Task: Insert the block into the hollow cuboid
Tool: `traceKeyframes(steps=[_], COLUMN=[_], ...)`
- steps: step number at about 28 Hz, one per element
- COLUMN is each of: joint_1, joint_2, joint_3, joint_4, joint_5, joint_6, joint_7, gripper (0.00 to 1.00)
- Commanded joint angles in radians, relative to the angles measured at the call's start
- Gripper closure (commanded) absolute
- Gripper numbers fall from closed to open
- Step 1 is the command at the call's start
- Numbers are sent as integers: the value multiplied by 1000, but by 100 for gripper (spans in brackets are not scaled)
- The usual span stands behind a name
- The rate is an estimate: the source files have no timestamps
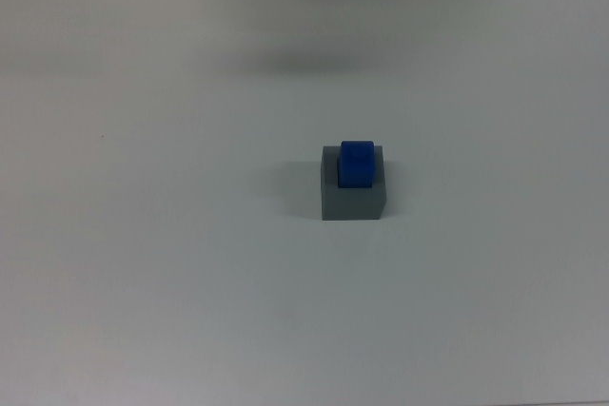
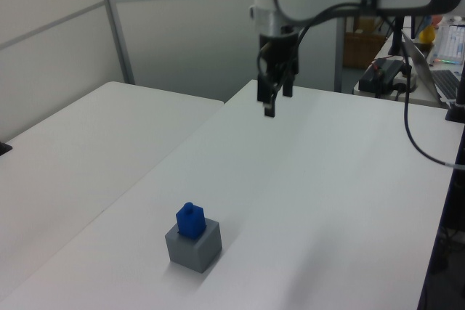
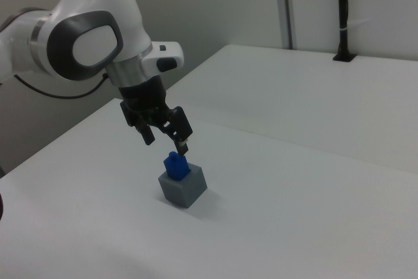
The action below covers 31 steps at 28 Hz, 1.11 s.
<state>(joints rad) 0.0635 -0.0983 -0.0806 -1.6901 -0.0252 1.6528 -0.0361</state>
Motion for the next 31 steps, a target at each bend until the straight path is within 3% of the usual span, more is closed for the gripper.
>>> traceKeyframes(steps=[1, 19, 31], joint_1=[-30, -33, -56], joint_2=[-31, -18, 6], joint_3=[4, 9, 8], joint_4=[-25, -16, 32], joint_5=[39, 54, 56], joint_6=[-13, -7, -11], joint_7=[-15, -5, -4], gripper=[0, 0, 0])
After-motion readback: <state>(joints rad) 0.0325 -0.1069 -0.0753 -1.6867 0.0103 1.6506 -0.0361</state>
